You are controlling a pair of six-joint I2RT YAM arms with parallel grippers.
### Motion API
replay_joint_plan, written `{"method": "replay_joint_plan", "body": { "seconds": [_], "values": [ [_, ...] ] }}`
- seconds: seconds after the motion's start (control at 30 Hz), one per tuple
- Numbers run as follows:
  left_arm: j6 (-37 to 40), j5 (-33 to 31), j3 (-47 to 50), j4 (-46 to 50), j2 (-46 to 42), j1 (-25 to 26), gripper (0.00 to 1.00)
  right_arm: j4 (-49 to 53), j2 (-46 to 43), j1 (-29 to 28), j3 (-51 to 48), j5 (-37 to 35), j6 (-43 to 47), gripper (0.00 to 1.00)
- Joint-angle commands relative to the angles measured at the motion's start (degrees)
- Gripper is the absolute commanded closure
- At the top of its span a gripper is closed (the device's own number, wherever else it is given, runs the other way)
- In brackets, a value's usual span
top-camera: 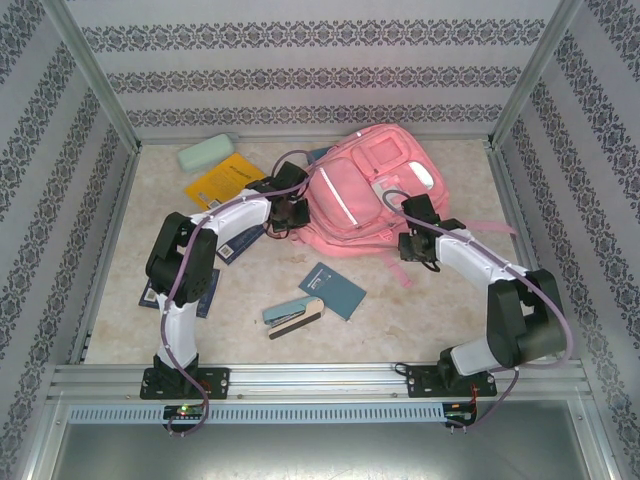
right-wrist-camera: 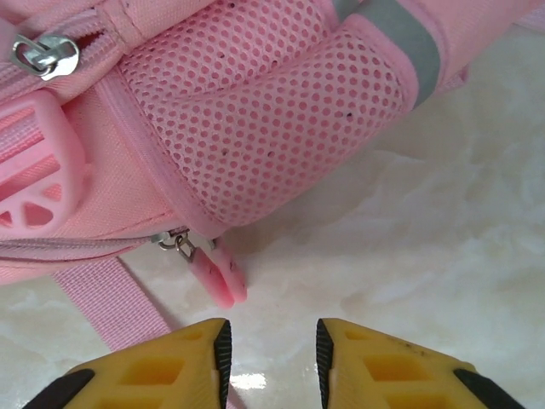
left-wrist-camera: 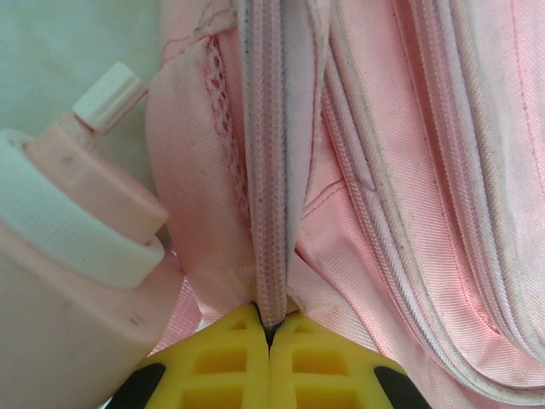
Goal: Pack the student bag
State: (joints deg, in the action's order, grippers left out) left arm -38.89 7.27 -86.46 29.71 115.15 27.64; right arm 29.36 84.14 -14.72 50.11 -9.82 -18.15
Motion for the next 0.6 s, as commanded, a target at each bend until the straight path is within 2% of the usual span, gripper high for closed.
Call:
{"method": "replay_joint_plan", "body": {
  "seconds": [0.0, 0.1, 0.27, 0.57],
  "values": [
    [1.29, -1.07, -1.44, 2.72, 1.13, -0.13, 1.0, 0.39, 2.63, 0.0, 2.38, 1.96, 0.33, 0.67],
    [0.93, -0.46, -1.37, 2.67, 1.28, -0.21, 1.0, 0.79, 4.36, -0.37, 3.44, 2.93, 0.18, 0.73],
    [0.66, 0.07, -0.91, 2.54, 0.81, -0.13, 1.0, -0.36, 5.11, -2.17, 3.16, 2.76, 0.57, 0.71],
    [0.27, 0.35, -0.45, 2.58, 0.11, -0.13, 0.99, 0.33, 9.34, -2.17, 5.23, 2.79, 1.07, 0.72]
  ]
}}
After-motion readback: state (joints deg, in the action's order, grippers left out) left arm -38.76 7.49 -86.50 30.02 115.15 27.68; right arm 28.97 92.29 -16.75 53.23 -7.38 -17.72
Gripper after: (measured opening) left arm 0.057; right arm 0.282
